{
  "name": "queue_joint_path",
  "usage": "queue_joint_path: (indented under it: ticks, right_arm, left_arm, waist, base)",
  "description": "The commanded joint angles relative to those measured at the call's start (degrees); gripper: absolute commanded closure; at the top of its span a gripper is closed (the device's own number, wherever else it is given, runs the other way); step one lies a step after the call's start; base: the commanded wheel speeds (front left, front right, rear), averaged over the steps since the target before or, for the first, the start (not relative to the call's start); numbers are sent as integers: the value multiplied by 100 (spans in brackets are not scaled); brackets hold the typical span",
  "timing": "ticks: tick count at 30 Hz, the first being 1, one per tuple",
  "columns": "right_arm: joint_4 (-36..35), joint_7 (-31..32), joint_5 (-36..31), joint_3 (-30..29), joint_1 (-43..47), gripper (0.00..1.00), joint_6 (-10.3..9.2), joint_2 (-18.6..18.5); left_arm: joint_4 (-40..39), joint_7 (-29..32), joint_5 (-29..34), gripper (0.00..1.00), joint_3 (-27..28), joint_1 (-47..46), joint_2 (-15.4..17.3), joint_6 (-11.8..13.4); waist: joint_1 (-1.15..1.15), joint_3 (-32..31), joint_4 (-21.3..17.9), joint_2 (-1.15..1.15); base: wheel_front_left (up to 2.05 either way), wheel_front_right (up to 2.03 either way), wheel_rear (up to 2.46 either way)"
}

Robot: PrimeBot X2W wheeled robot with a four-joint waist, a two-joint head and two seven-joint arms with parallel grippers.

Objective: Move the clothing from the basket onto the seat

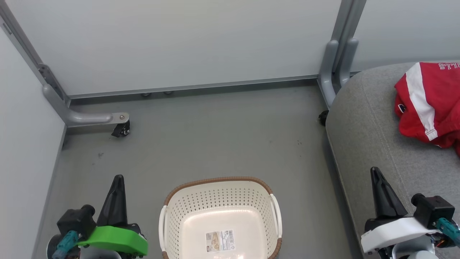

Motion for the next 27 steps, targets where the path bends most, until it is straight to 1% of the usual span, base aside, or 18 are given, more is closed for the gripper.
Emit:
queue_joint_path:
  ticks: [1,15,27]
  right_arm:
    - [-58,62,276,-33,-129,100,0,-27]
    - [110,421,1733,-86,-274,100,-1,-41]
    - [237,686,2789,-127,-381,100,-2,-51]
  left_arm:
    - [-83,49,-271,100,60,-128,15,-11]
    - [-148,394,-1675,100,189,-188,6,26]
    - [-189,654,-2695,100,293,-242,-1,52]
  waist:
    - [0,-1,-7,3]
    - [0,-9,-75,8]
    - [0,-15,-133,12]
  base:
    - [0,0,0]
    - [0,0,0]
    - [0,0,0]
